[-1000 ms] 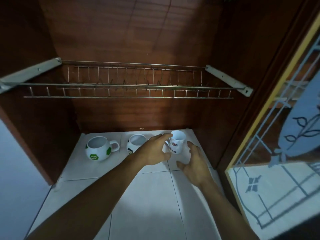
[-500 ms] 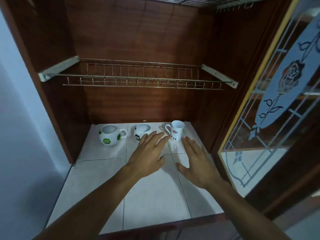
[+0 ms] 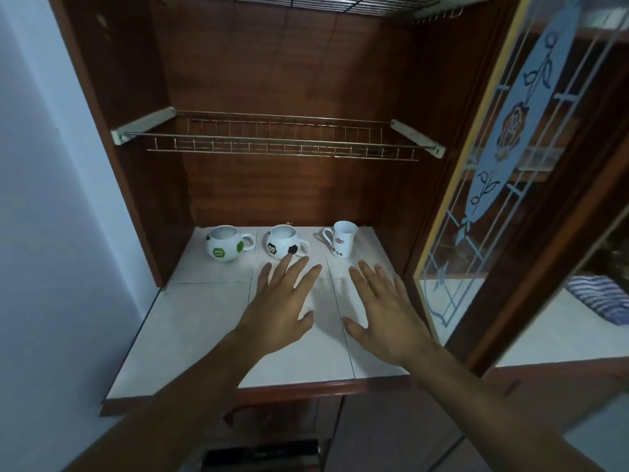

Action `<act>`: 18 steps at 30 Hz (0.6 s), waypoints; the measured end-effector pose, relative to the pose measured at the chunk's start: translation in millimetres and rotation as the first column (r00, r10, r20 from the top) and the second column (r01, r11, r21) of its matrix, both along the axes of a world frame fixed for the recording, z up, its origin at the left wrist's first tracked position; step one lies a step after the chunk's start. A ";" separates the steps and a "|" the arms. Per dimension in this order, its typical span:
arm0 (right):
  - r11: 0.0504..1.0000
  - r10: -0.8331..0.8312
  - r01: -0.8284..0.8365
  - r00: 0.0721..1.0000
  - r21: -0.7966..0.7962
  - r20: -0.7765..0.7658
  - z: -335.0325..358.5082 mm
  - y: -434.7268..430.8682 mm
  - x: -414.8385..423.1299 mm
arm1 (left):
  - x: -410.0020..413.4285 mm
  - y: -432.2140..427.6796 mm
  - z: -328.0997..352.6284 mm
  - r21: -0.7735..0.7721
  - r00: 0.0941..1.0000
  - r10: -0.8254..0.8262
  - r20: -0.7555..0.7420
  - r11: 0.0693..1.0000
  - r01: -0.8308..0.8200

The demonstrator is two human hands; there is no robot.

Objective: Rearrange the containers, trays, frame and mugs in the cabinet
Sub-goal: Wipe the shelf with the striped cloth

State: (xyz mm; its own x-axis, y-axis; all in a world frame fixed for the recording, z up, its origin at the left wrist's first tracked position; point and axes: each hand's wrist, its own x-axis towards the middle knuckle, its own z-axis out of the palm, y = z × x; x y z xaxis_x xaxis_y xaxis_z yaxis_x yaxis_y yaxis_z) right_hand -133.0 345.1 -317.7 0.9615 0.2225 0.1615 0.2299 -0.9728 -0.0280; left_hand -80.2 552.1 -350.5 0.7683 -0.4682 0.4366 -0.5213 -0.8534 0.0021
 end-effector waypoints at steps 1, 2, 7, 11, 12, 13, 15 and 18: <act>1.000 0.011 -0.011 1.000 0.003 0.000 -0.3 -0.2 -5.9 | -6.8 0.2 0.3 0.000 1.000 0.005 -0.023 1.000 -0.005; 1.000 0.021 -0.021 1.000 0.008 0.000 -0.7 -0.6 -12.6 | -13.9 0.5 -0.8 -0.002 0.999 0.005 -0.034 1.000 -0.005; 0.999 0.008 -0.011 0.999 0.053 0.051 1.6 -3.8 -48.6 | -43.8 -1.0 0.6 -0.018 0.999 -0.050 -0.002 0.999 0.050; 0.998 -0.054 0.053 0.996 0.023 0.072 0.9 -6.0 -72.4 | -70.4 -6.5 7.2 -0.013 0.999 -0.034 -0.005 0.999 0.034; 0.998 -0.067 0.066 0.995 0.020 0.073 0.4 -6.0 -78.7 | -78.3 -7.8 8.7 -0.030 0.999 -0.039 -0.010 0.999 0.039; 0.997 -0.077 0.076 0.995 0.017 0.069 -0.3 -5.2 -85.7 | -85.9 -8.4 9.4 -0.038 0.999 -0.040 -0.036 0.999 0.039; 0.996 -0.086 0.085 0.993 0.014 0.075 -1.1 -3.4 -101.4 | -100.6 -8.0 12.6 -0.042 0.997 -0.048 -0.063 0.998 0.045; 0.996 -0.087 0.088 0.992 -0.002 0.096 -0.7 -0.3 -128.0 | -118.3 -7.0 14.4 -0.061 0.996 -0.085 -0.037 0.995 0.083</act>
State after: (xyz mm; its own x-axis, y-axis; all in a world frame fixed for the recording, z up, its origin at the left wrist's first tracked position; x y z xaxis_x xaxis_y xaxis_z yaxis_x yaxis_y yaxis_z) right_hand -260.9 344.8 -318.4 0.9576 0.1393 0.2523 0.1449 -0.9894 -0.0035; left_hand -198.5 545.1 -336.0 0.7447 -0.5059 0.4354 -0.5896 -0.8043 0.0739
